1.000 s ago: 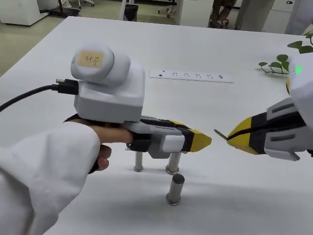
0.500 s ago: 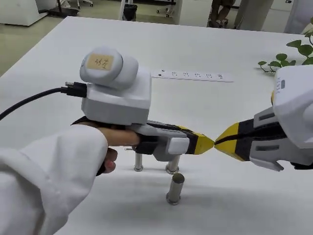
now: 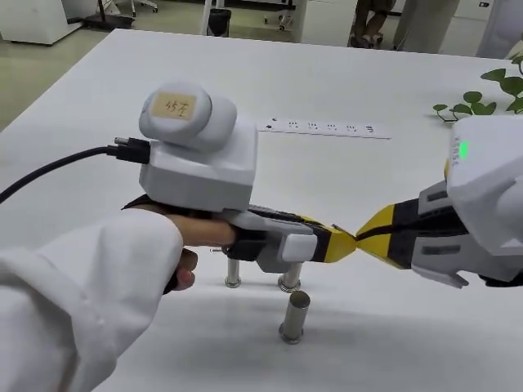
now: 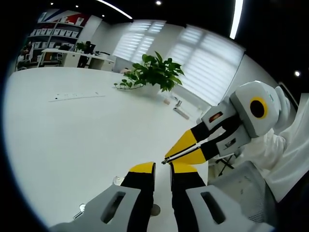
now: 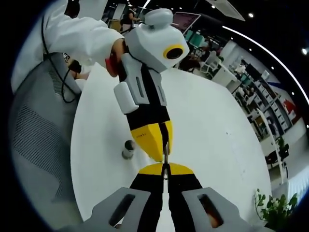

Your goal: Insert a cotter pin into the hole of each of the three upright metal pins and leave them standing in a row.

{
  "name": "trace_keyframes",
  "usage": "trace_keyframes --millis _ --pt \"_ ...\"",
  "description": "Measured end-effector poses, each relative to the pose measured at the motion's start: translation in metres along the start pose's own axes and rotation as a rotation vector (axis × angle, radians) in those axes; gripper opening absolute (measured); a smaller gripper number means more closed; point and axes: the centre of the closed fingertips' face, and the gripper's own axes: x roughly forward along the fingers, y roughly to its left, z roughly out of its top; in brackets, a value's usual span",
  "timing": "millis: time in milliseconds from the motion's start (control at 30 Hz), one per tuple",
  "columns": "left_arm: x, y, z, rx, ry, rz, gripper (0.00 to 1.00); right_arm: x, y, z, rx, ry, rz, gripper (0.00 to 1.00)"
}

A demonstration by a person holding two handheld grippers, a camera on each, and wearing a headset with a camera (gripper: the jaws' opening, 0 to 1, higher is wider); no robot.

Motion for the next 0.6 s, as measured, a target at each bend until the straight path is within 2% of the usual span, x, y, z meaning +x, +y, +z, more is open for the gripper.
trace_keyframes --millis 100,167,600 --pt "-0.0004 0.0001 0.0018 -0.008 -0.008 -0.002 0.09 0.0003 0.0014 -0.0002 -0.014 0.005 0.001 0.0" --pt "-0.0006 0.0018 0.0009 0.014 -0.001 0.006 0.08 0.0007 0.0016 0.0007 -0.019 0.006 -0.002 0.0" --pt "-0.0004 0.0002 -0.002 0.016 0.011 -0.002 0.03 0.0018 0.001 0.0023 -0.058 0.016 -0.012 0.0"
